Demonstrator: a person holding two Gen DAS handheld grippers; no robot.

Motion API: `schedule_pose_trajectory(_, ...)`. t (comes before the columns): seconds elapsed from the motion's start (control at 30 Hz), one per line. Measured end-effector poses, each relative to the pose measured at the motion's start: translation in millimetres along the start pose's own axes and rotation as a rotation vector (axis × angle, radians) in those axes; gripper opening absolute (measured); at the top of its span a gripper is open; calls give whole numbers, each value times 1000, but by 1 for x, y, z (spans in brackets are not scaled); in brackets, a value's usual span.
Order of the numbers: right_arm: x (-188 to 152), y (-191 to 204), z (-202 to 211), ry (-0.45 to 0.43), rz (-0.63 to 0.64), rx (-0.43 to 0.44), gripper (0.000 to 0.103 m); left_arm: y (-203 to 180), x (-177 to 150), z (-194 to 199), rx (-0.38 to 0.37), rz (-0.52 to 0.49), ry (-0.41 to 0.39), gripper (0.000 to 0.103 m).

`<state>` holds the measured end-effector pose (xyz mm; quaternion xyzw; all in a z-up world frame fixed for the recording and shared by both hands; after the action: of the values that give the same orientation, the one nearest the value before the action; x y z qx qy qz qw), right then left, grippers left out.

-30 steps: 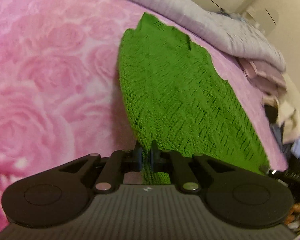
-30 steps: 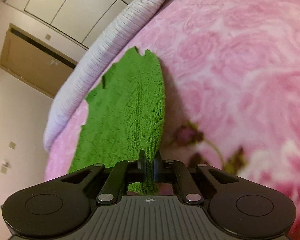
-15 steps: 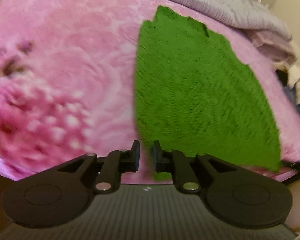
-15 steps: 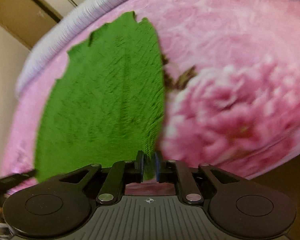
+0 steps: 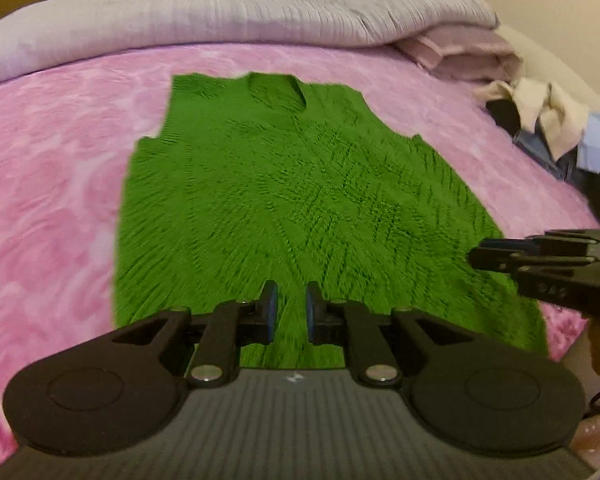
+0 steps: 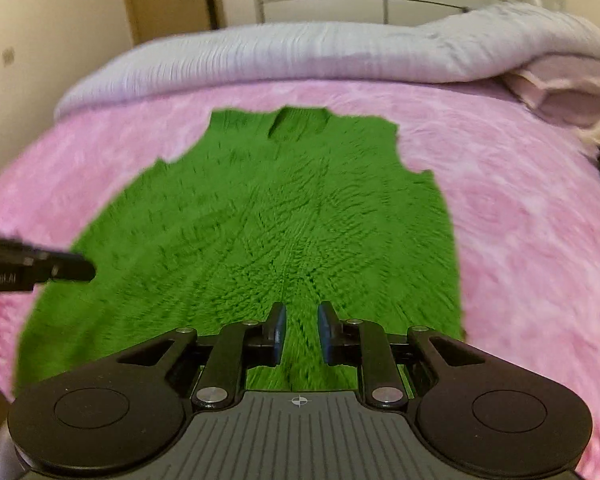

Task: Fold clothes
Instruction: 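Pull the vest hem with both grippers to straighten it, then release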

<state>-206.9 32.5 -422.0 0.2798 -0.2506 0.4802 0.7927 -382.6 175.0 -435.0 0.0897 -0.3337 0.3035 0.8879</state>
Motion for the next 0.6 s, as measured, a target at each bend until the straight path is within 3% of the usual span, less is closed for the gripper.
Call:
schedule_pose_trajectory(0.07,2,10,-23,19,66,0,19,6,-4,-17,0,-10,35,11)
schedule_pose_trajectory(0.13,-8,-5,-40,43,111,-17,19,13,-11,-27,-6,-26,57,19)
schedule_pose_trajectory(0.27,-15,-39,-39,55,2,56,18,31,-27,-19,-56,-23,61,19)
schedule_pose_trajectory(0.33,-11,-50,-31,88,-63,87,18,45,-23,-12,-41,-11,73,15)
schedule_pose_trajectory(0.47,16,-52,-20,95,-102,115,18,72,4,0,39,-76,24,16)
schedule_pose_trajectory(0.6,59,-64,-42,72,-162,140,19,106,40,-20,35,-91,-29,18)
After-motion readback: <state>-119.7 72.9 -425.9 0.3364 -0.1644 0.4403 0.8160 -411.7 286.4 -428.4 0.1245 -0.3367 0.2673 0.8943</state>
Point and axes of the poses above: each gripper's, at about its wrist camera, not at the fingertips, and z roughly against the way its jaws point, y to its left, x to its top, the point moved 5 cm from there along -z, roughly the way its jaws point, and after that the axes turned 10 degrees about -z, right-handed, at the moved point
